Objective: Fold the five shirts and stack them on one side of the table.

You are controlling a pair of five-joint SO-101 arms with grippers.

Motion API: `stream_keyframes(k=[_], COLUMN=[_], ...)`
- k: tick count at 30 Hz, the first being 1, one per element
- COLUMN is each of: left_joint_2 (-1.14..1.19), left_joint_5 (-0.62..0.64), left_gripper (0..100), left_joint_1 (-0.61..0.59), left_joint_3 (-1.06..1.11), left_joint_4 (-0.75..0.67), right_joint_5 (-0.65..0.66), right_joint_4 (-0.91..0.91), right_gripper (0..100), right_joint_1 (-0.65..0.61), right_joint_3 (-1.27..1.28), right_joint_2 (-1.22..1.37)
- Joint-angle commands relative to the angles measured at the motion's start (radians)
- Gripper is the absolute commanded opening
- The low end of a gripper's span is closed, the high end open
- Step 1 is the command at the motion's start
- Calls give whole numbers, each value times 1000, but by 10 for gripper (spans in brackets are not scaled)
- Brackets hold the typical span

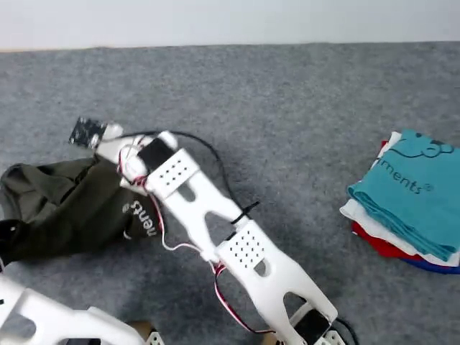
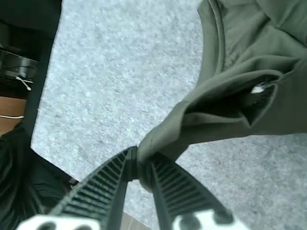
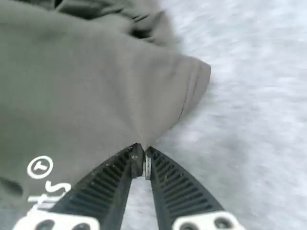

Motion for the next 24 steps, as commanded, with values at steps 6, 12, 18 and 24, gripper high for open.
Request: stream_keyframes(k=[6, 12, 18, 24], left_joint_2=[-21, -20, -20, -14], left_joint_5=[63, 109, 238, 226], left_gripper=[5, 5, 5, 5], left_joint_1=[60, 210, 408, 462], left_joint_3=[-166, -303, -466, -444], left_joint_4=[12, 34, -14, 141], right_joint_5=[12, 12, 14, 12], right_joint_4=[125, 191, 214, 292], right_gripper=[10, 10, 10, 10], right_joint_1=[62, 122, 216, 239], right_joint_3=[-48, -48, -40, 84], right_joint_2=[-236, -383, -512, -519])
